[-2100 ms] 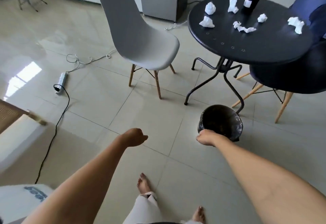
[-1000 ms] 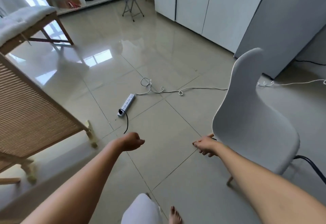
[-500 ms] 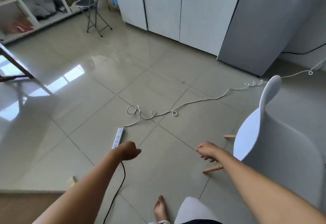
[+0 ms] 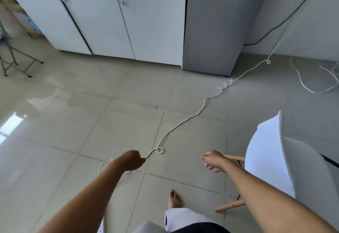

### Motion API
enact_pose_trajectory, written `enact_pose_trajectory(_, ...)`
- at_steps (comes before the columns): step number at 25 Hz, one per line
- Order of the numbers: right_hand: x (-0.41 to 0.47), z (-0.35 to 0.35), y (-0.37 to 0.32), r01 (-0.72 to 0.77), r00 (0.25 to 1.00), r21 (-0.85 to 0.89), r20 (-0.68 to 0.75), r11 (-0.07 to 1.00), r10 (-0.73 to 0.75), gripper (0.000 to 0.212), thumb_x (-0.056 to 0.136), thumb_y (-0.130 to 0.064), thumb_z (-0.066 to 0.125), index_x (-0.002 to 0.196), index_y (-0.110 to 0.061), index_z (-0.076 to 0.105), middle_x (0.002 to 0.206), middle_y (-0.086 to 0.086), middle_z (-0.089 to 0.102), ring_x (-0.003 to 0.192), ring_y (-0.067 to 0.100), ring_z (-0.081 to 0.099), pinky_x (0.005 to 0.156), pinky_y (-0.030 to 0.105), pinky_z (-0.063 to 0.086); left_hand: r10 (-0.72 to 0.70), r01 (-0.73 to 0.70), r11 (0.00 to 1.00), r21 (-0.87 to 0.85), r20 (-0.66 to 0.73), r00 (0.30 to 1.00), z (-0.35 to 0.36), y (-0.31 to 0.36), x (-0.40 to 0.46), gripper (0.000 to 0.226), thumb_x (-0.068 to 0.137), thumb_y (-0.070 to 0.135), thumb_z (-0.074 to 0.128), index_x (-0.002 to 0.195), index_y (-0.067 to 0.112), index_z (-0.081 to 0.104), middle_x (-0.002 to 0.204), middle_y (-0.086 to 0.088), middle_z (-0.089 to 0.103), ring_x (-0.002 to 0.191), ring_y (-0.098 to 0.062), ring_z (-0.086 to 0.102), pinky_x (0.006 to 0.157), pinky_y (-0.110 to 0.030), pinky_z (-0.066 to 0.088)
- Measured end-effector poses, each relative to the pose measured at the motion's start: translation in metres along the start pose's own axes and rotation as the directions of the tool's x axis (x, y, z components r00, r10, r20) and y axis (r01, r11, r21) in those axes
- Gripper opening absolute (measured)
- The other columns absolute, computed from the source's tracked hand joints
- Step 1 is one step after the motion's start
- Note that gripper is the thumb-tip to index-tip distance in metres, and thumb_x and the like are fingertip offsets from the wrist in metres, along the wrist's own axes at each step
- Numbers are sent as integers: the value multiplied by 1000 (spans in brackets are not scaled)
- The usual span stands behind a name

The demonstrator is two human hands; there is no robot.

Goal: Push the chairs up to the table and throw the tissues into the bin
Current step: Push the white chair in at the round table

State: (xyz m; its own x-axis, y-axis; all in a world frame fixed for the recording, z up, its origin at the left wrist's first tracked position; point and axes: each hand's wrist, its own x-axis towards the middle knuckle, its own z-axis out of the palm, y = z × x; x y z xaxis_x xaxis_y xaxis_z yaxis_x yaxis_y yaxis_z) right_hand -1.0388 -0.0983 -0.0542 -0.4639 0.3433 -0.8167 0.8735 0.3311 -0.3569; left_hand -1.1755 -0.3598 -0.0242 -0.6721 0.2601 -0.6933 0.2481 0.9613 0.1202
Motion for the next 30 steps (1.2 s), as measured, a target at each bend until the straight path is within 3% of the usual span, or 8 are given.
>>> enact_pose_trajectory(6, 29, -49, -42, -156, 973, 485, -74, 860, 218, 11, 92, -18, 40, 96, -15, 50, 69, 2, 52, 55, 12, 44, 59, 21, 38, 238, -249, 962, 115, 101, 966, -80, 67, 99, 44, 96, 37, 43, 106, -1, 62, 120, -16, 65, 115, -29, 58, 95, -29, 44)
enact_pose_trajectory(9, 33, -60, -47, -179, 930, 749, -83, 638, 358, 17, 92, -14, 39, 101, -9, 52, 75, 8, 57, 68, 20, 55, 94, 36, 47, 339, -364, 923, 128, 181, 923, -115, 112, 146, 41, 96, 37, 44, 65, 11, 50, 82, -11, 61, 95, -24, 59, 76, -25, 40)
enact_pose_trajectory(12, 20, -53, -43, -162, 905, 905, -22, 393, 424, 43, 93, -15, 41, 131, 4, 48, 105, 25, 64, 100, 31, 63, 111, 45, 35, 424, -472, 873, 123, 284, 860, -138, 154, 173, 38, 96, 36, 45, 65, 15, 44, 87, -9, 51, 85, -20, 50, 73, -24, 37)
enact_pose_trajectory(15, -5, -29, -36, -62, 842, 991, -10, 116, 540, 31, 92, -21, 45, 113, -3, 58, 85, 9, 57, 76, 22, 54, 81, 33, 47, 503, -588, 804, 95, 421, 755, -148, 196, 183, 30, 95, 36, 46, 73, 16, 46, 89, -10, 50, 80, -21, 48, 64, -25, 38)
enact_pose_trajectory(18, -36, 0, -19, 137, 778, 971, 16, -195, 628, 24, 95, -30, 46, 101, -10, 57, 80, 7, 57, 66, 20, 50, 65, 28, 43, 513, -619, 785, 44, 514, 687, -141, 242, 174, 26, 96, 40, 45, 93, 16, 55, 96, -6, 52, 78, -19, 51, 75, -27, 39)
enact_pose_trajectory(21, -67, 26, 6, 323, 769, 851, 19, -415, 639, 40, 97, -44, 38, 113, -12, 56, 102, 11, 54, 87, 25, 49, 89, 38, 46, 519, -639, 769, 3, 580, 627, -127, 282, 158, 45, 96, 48, 38, 121, 15, 56, 114, -6, 52, 105, -24, 53, 93, -36, 39)
enact_pose_trajectory(24, -93, 42, 25, 460, 745, 703, 26, -542, 666, 59, 96, -54, 31, 137, -14, 47, 125, 12, 45, 112, 28, 41, 108, 42, 33, 512, -635, 772, -38, 629, 585, -115, 317, 136, 63, 94, 57, 31, 139, 15, 45, 142, -10, 44, 134, -29, 40, 107, -43, 36)
enact_pose_trajectory(30, -125, 26, 55, 639, 721, 327, 60, -696, 690, 86, 84, -71, 33, 152, -25, 11, 161, 15, 11, 147, 39, 13, 118, 53, 17, 509, -498, 831, -247, 699, 502, -102, 377, 95, 85, 83, 74, 29, 150, 23, 22, 157, -15, 25, 141, -35, 32, 110, -50, 34)
